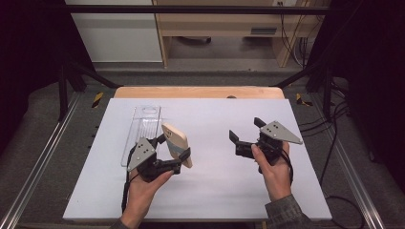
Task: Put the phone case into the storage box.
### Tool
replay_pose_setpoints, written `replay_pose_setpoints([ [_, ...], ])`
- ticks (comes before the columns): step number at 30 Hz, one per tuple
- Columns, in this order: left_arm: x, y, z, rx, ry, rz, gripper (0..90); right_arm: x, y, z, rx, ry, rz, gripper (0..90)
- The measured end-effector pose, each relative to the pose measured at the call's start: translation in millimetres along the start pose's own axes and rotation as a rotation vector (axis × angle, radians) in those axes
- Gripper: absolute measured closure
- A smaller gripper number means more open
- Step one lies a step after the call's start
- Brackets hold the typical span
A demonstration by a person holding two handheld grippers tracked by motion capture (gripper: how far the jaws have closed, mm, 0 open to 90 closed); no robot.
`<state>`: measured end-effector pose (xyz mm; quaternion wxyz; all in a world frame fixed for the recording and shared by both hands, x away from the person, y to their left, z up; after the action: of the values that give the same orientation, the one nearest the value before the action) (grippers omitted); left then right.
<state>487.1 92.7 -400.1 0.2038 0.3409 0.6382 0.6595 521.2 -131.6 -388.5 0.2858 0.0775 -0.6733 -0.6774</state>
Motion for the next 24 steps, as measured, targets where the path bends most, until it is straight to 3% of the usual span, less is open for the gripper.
replay_pose_setpoints([
  [14,21.3,16.3,32.6,0.055,0.068,-0.047,12.3,6.0,-32.0,-24.4,-0.036,-0.063,0.026,6.1],
  [24,30.6,21.3,47.8,0.063,0.118,-0.057,12.3,13.2,-51.3,-36.8,-0.055,-0.088,-0.001,5.1],
])
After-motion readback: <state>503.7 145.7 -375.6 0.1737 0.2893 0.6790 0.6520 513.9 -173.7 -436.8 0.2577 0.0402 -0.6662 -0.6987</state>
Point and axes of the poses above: each handheld gripper's, and its own axes: x roughly backward along the jaws, y roughly out of its top, z roughly to its left, the point moved 9 cm from there along -x, roughly forward along the jaws, and after that the axes turned 6 degrees about z, right-handed, at the moved point
